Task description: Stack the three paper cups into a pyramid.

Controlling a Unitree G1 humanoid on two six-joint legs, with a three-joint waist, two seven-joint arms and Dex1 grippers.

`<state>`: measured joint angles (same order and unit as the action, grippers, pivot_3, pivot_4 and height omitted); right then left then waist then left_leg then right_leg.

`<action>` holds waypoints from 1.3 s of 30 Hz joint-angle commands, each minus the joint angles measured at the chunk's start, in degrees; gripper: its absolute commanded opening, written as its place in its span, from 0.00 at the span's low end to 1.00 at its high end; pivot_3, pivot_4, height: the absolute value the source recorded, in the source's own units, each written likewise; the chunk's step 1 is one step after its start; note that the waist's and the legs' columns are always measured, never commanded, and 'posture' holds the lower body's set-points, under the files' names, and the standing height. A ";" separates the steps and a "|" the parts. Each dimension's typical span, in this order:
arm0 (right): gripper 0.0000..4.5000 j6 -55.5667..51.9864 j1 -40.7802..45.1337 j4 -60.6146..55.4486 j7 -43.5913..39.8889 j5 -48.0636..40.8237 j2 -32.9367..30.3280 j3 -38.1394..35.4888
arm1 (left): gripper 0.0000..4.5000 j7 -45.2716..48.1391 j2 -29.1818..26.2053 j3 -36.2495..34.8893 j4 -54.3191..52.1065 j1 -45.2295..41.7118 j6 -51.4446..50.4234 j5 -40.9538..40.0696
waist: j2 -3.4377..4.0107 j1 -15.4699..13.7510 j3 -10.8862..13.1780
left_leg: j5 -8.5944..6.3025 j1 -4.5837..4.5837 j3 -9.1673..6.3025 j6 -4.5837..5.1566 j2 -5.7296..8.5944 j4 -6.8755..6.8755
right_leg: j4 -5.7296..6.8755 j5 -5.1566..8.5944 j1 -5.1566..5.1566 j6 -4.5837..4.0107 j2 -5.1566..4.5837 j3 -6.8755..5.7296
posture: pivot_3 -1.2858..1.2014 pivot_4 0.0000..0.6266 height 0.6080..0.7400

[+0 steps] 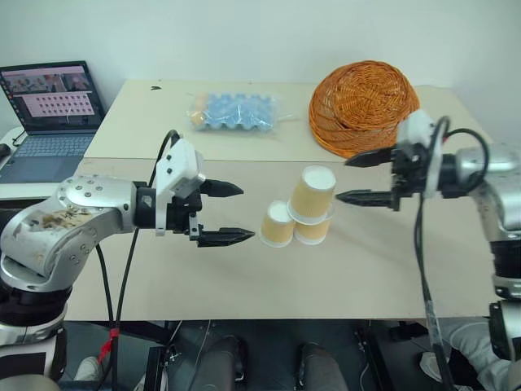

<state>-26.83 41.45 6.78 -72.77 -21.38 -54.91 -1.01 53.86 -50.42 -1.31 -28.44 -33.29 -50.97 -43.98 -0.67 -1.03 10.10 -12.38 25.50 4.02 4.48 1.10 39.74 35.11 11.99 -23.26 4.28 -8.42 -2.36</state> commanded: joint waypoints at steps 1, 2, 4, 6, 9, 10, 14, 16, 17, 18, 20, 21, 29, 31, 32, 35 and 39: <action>1.00 2.91 -4.98 1.31 -0.34 0.58 -6.06 -7.85 | 1.00 -5.07 1.98 -4.46 -0.63 1.77 -0.69 -1.11 | 0.00 -0.18 0.00 | -0.01 0.00 0.01 0.02 0.00 0.00 | -0.02 0.00 0.01 0.00 -0.01 0.00 | 0.52 0.24 0.90; 1.00 3.35 -7.68 0.91 -0.26 0.58 -7.46 -9.69 | 1.00 -7.46 2.91 -5.24 -0.69 3.05 -0.67 -0.35 | 0.00 -0.17 0.00 | -0.02 0.01 0.01 0.02 0.00 -0.01 | -0.05 0.00 0.01 0.00 -0.02 0.01 | 0.52 0.24 0.90; 1.00 3.12 -12.20 -0.14 1.92 0.71 -9.00 -13.36 | 1.00 -13.64 5.72 -6.94 -0.09 5.81 -0.09 2.30 | 0.00 -0.06 0.00 | -0.02 0.00 0.01 0.03 -0.03 -0.03 | -0.05 0.01 0.04 0.01 -0.02 0.01 | 0.52 0.24 0.90; 1.00 1.95 -16.01 -1.66 5.84 1.09 -8.93 -17.14 | 1.00 -19.71 8.95 -9.35 0.96 8.79 0.47 4.38 | 0.01 0.37 -0.01 | -0.01 -0.02 0.03 0.02 -0.05 -0.03 | 0.01 0.00 0.04 0.01 -0.02 0.05 | 0.52 0.24 0.90; 1.00 -2.13 -18.47 -5.46 18.72 2.05 -3.89 -21.75 | 1.00 -30.71 15.40 -14.02 2.89 12.20 2.12 8.26 | 0.04 0.77 -0.04 | -0.02 -0.10 0.09 0.03 -0.10 -0.02 | 0.15 -0.03 0.02 -0.01 -0.03 0.10 | 0.52 0.24 0.90; 1.00 -4.79 -17.84 -6.54 24.69 2.35 -1.03 -22.68 | 1.00 -33.95 17.31 -15.22 3.42 12.95 3.01 9.98 | 0.00 0.89 -0.05 | -0.06 -0.23 0.09 0.11 -0.12 -0.08 | 0.18 -0.04 0.07 -0.03 -0.07 0.15 | 0.52 0.24 0.90; 1.00 -7.03 -18.76 -9.95 40.67 4.44 10.24 -24.67 | 1.00 -42.36 24.48 -18.14 5.13 15.42 8.43 14.79 | -0.10 0.51 -0.09 | -0.29 -0.30 0.04 -0.33 -0.20 -0.04 | 0.29 -0.12 0.07 -0.13 -0.04 0.11 | 0.52 0.24 0.90; 1.00 -5.69 -19.96 -10.06 47.25 5.03 17.15 -24.76 | 1.00 -45.77 27.78 -19.06 6.87 17.00 12.46 17.63 | -0.10 0.18 -0.11 | -0.27 -0.28 0.04 -0.43 -0.14 -0.06 | 0.36 -0.13 0.03 -0.15 -0.07 0.12 | 0.52 0.24 0.90; 1.00 -3.31 -21.40 -10.52 49.29 6.22 19.94 -23.45 | 1.00 -46.85 29.15 -19.14 7.58 17.96 14.96 19.17 | -0.10 0.12 -0.12 | -0.24 -0.27 0.03 -0.48 -0.10 -0.08 | 0.36 -0.13 0.03 -0.15 -0.08 0.12 | 0.52 0.24 0.90; 1.00 -1.38 -22.73 -10.65 50.51 7.56 21.61 -22.08 | 1.00 -47.82 30.13 -19.14 8.22 18.72 16.90 20.48 | -0.09 -0.13 -0.14 | -0.22 -0.27 0.00 -0.52 -0.08 -0.08 | 0.32 -0.13 0.04 -0.15 -0.07 0.09 | 0.52 0.24 0.90; 1.00 1.53 -23.64 -9.31 52.56 7.21 25.51 -22.62 | 1.00 -49.92 31.42 -18.94 9.68 19.84 20.09 23.45 | -0.09 -0.30 -0.14 | -0.11 -0.23 0.02 -0.69 -0.02 -0.10 | 0.29 -0.12 0.01 -0.15 -0.08 0.10 | 0.52 0.24 0.90; 1.00 3.44 -24.03 -8.34 53.19 7.05 27.00 -22.91 | 1.00 -50.60 32.35 -19.33 10.39 20.00 21.17 23.67 | -0.08 -0.27 -0.13 | -0.11 -0.17 0.05 -0.68 -0.01 -0.10 | 0.27 -0.12 -0.03 -0.15 -0.07 0.11 | 0.52 0.24 0.90; 1.00 10.14 -28.18 -7.53 56.28 7.83 33.39 -20.37 | 1.00 -51.77 33.33 -20.90 16.64 19.33 29.16 26.37 | -0.07 0.34 -0.16 | -0.03 -0.19 0.04 0.01 -0.02 -0.11 | 0.28 -0.12 -0.03 -0.14 -0.01 0.09 | 0.52 0.24 0.90; 1.00 11.39 -28.43 -6.54 56.62 8.36 33.08 -20.42 | 1.00 -51.73 33.48 -20.75 18.81 19.22 31.53 27.18 | -0.07 0.45 -0.17 | -0.03 -0.19 0.04 0.02 -0.02 -0.10 | 0.29 -0.12 -0.03 -0.14 -0.02 0.10 | 0.52 0.24 0.90; 1.00 11.99 -28.57 -6.25 56.91 8.92 32.84 -20.27 | 1.00 -52.03 33.78 -20.83 19.88 19.02 32.32 27.31 | -0.07 0.46 -0.17 | -0.04 -0.21 0.04 0.04 -0.01 -0.09 | 0.30 -0.12 -0.03 -0.14 -0.02 0.11 | 0.52 0.24 0.90; 1.00 12.93 -28.55 -5.19 57.49 9.67 32.58 -20.01 | 1.00 -52.47 34.70 -20.87 22.27 18.66 34.79 27.45 | -0.06 0.46 -0.17 | -0.08 -0.24 0.03 0.10 -0.03 -0.10 | 0.31 -0.12 -0.03 -0.14 -0.01 0.09 | 0.52 0.24 0.90; 1.00 14.18 -27.84 -2.72 58.04 11.21 32.05 -19.18 | 1.00 -53.67 35.30 -21.08 25.54 17.93 37.91 28.29 | -0.06 0.49 -0.17 | -0.08 -0.23 0.03 0.11 -0.04 -0.10 | 0.32 -0.12 -0.03 -0.14 -0.01 0.08 | 0.52 0.24 0.90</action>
<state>-14.78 12.62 4.13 -15.55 -11.12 -21.60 -20.30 0.96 -15.14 -21.46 -2.91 -13.95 -15.84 -16.52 -0.73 -0.54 9.93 -12.45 25.26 4.05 4.59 1.07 39.63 35.44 11.88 -23.29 4.13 -8.43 -2.27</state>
